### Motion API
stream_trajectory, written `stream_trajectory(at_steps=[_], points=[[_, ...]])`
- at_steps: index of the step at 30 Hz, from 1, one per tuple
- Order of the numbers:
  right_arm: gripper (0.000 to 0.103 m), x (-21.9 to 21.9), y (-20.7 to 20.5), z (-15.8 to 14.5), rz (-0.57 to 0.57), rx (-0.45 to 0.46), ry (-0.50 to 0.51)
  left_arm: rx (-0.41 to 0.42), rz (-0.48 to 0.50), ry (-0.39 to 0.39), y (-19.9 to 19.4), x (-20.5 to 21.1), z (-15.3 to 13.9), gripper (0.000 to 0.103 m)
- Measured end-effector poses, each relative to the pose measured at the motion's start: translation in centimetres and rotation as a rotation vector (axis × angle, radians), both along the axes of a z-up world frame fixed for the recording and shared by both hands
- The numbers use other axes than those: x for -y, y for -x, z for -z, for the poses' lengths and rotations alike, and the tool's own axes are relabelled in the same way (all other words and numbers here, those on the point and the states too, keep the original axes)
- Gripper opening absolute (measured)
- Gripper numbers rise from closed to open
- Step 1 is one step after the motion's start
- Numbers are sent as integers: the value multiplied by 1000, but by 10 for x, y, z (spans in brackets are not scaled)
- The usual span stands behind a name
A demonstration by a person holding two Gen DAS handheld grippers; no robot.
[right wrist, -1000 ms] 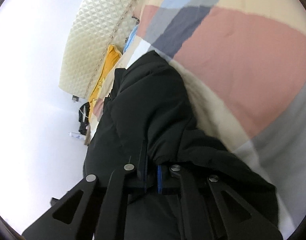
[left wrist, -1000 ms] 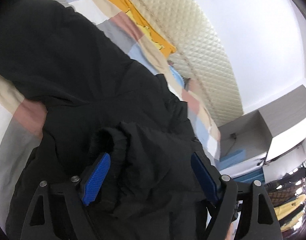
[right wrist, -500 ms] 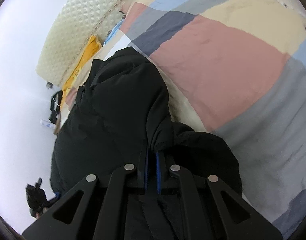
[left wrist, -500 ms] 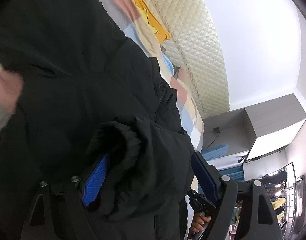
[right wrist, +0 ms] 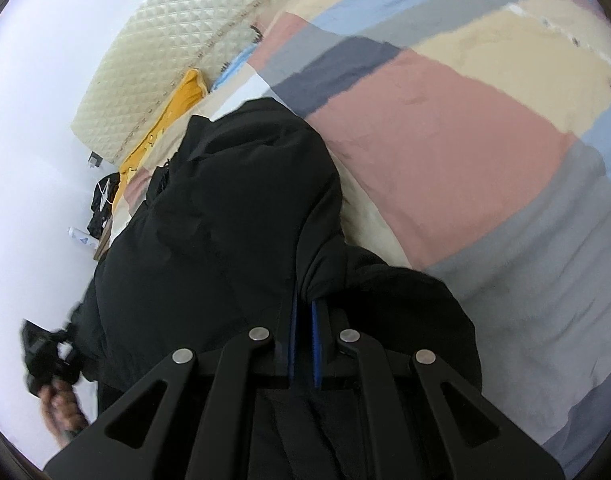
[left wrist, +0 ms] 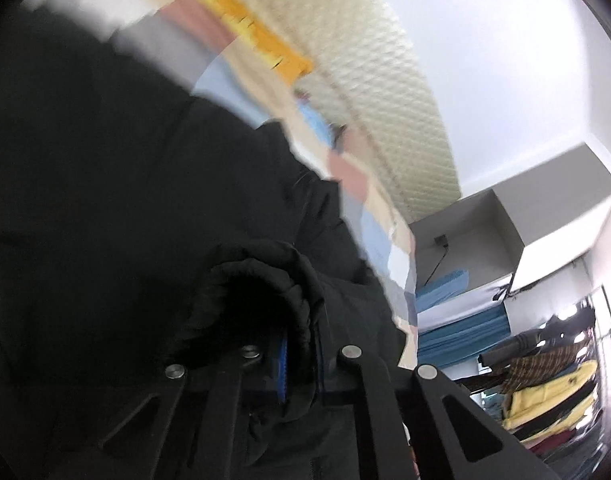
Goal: Fold large clothes
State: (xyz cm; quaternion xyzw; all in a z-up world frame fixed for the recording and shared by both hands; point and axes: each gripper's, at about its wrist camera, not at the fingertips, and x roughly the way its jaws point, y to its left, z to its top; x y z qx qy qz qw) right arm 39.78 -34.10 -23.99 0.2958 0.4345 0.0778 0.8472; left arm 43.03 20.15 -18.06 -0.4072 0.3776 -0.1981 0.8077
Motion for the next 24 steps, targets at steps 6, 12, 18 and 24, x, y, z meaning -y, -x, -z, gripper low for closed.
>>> stream_trajectory(at_steps=[6, 12, 18, 24], points=[[6, -22, 1, -2, -31, 36, 55, 82, -39, -202, 15, -7, -35, 8], [6, -29, 1, -4, -48, 56, 132, -20, -57, -360, 8, 2, -4, 8], [12, -32, 4, -9, -64, 57, 174, -16, -56, -513, 24, 21, -11, 12], [38, -38, 20, -22, -81, 73, 245, -14, -79, -679, 55, 40, -24, 62]])
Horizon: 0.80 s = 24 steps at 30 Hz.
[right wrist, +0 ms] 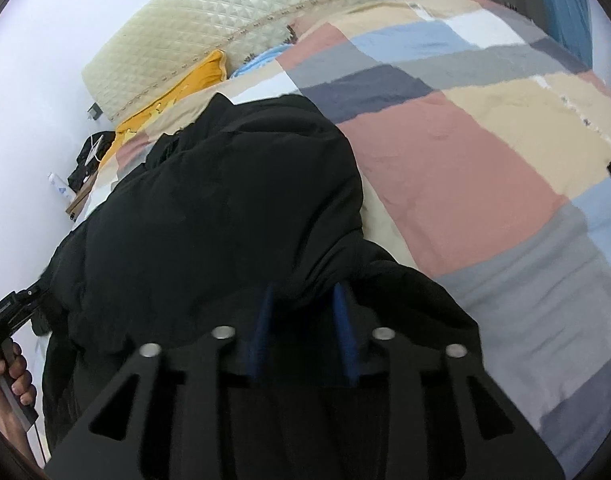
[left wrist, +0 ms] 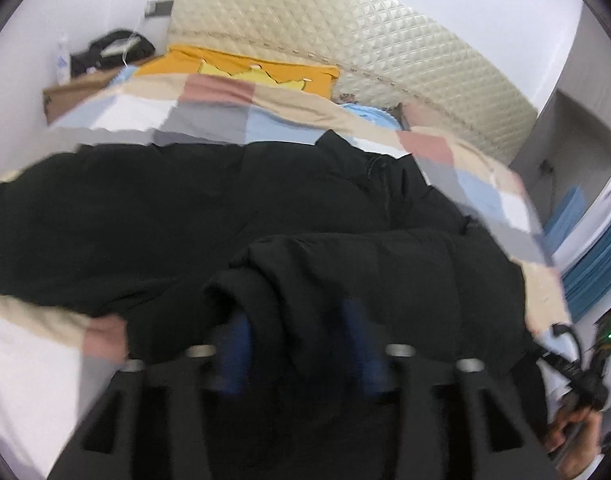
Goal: Fold large clothes
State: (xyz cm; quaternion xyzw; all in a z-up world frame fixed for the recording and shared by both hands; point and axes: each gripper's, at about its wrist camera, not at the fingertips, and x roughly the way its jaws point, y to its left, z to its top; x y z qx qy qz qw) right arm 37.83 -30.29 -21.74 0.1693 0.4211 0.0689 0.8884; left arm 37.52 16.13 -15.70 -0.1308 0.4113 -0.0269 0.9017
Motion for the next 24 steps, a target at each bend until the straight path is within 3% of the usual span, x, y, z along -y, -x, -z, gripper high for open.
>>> stream_trajectory(at_steps=[4, 12, 18, 24], points=[[39, -8, 21, -18, -13, 45, 0, 33, -11, -76, 34, 10, -14, 64], [38, -33, 79, -57, -71, 183, 71, 122, -3, -98, 102, 36, -52, 64], [38, -34, 126, -83, -84, 293, 122, 150, 8, -133, 145, 52, -63, 64], [38, -39, 159, -85, -98, 318, 131, 169, 8, -168, 176, 62, -64, 64]])
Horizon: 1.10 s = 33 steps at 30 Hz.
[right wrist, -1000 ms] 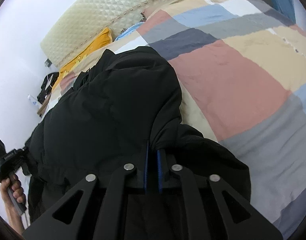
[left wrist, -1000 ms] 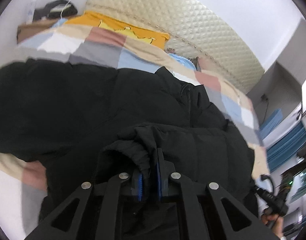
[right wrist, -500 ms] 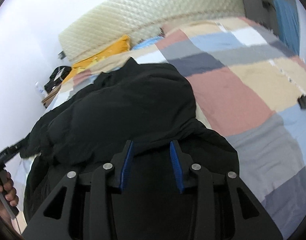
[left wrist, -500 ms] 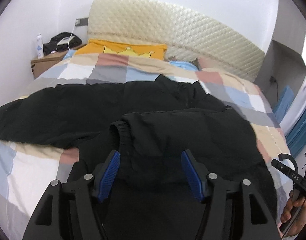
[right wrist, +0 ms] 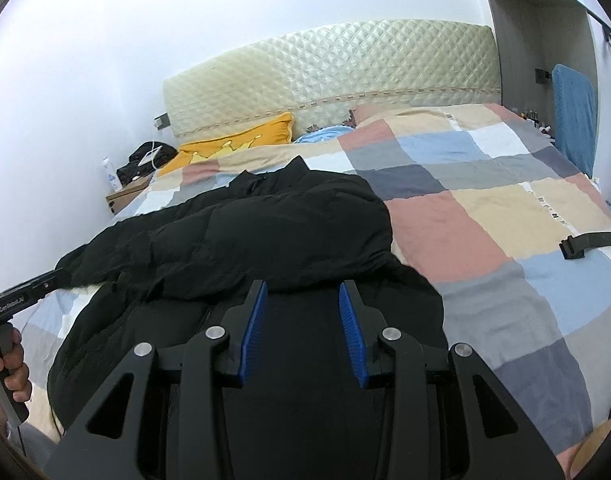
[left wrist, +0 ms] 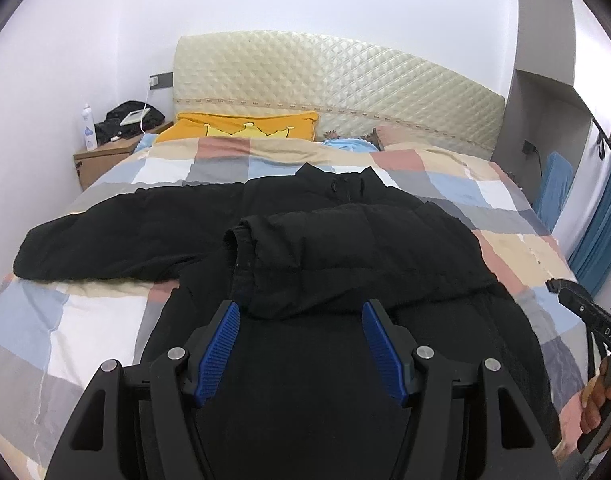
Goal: Fold large clothes
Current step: 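Open both grippers and withdraw from the folded side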
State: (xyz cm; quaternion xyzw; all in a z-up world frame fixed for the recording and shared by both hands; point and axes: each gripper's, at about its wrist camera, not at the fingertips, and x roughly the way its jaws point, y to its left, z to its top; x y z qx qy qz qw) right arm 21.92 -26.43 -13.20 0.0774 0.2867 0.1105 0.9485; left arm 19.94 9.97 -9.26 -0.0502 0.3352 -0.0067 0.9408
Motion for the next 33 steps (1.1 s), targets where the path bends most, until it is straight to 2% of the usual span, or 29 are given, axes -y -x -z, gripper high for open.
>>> stream_trajectory(at_steps=[4, 7, 19, 23, 26, 33], points=[[38, -10, 21, 0, -16, 18, 37, 0, 7, -17, 12, 7, 4, 64], [38, -14, 36, -2, -18, 44, 62, -3, 13, -1, 17, 7, 7, 64], [39, -23, 80, -4, 9, 88, 77, -21, 56, 12, 38, 17, 25, 64], [49, -22, 89, -2, 27, 85, 61, -15, 44, 21, 46, 15, 29, 64], [58, -21, 94, 0, 39, 87, 59, -42, 21, 4, 40, 12, 34, 64], [62, -28, 94, 4, 37, 98, 92, -57, -21, 14, 19, -20, 28, 64]])
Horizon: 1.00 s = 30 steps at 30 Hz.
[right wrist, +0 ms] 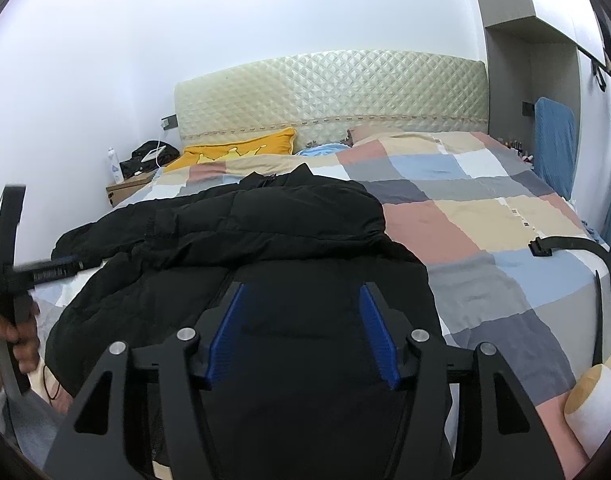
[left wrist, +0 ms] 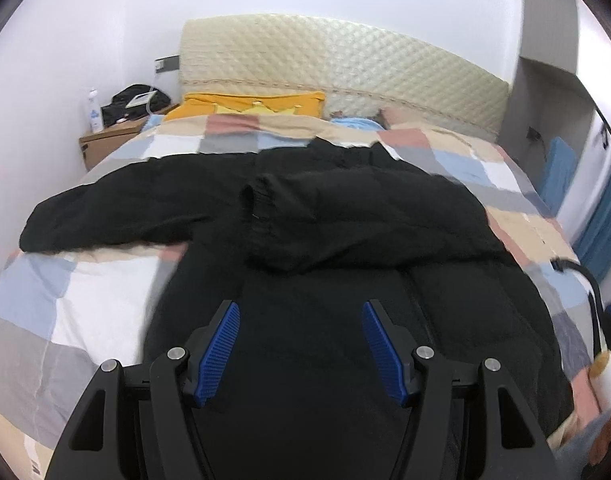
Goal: Fold large clothes
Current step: 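Open both grippers and withdraw from the folded side, then grasp the other sleeve cuff with the left gripper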
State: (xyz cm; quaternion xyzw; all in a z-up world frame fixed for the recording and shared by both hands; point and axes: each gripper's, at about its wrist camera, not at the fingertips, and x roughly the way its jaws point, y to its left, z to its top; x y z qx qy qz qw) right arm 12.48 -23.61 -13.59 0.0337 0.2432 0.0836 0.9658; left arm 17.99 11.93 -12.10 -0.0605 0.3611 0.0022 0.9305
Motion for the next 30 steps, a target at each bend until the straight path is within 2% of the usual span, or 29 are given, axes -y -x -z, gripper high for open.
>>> stream_trajectory(at_steps=[2, 7, 10, 16, 17, 20, 22, 25, 30], points=[[67, -2, 0, 1, 2, 11, 7, -5, -33, 15, -11, -17, -4, 64], [70, -6, -4, 4, -4, 6, -1, -11, -43, -69, -34, -59, -17, 64], [71, -5, -8, 7, 1, -5, -14, -31, -116, -35, -43, -109, -20, 64], [77, -13, -14, 10, 29, -19, -23, -99, -287, 96, -50, -227, -1, 64], [78, -15, -14, 11, 29, -23, -23, -99, -308, 125, -50, -243, 3, 67], [80, -29, -17, 12, 5, -32, 15, -90, -404, 237, -51, -297, 20, 89], [81, -40, -23, 9, -11, -39, 25, -82, -456, 321, -52, -330, 36, 89], [81, -62, -31, -4, -49, -26, 31, -73, -498, 310, -56, -363, 59, 89], [84, -110, -50, -19, -126, -44, 67, -43, -518, 522, -61, -424, 107, 89]])
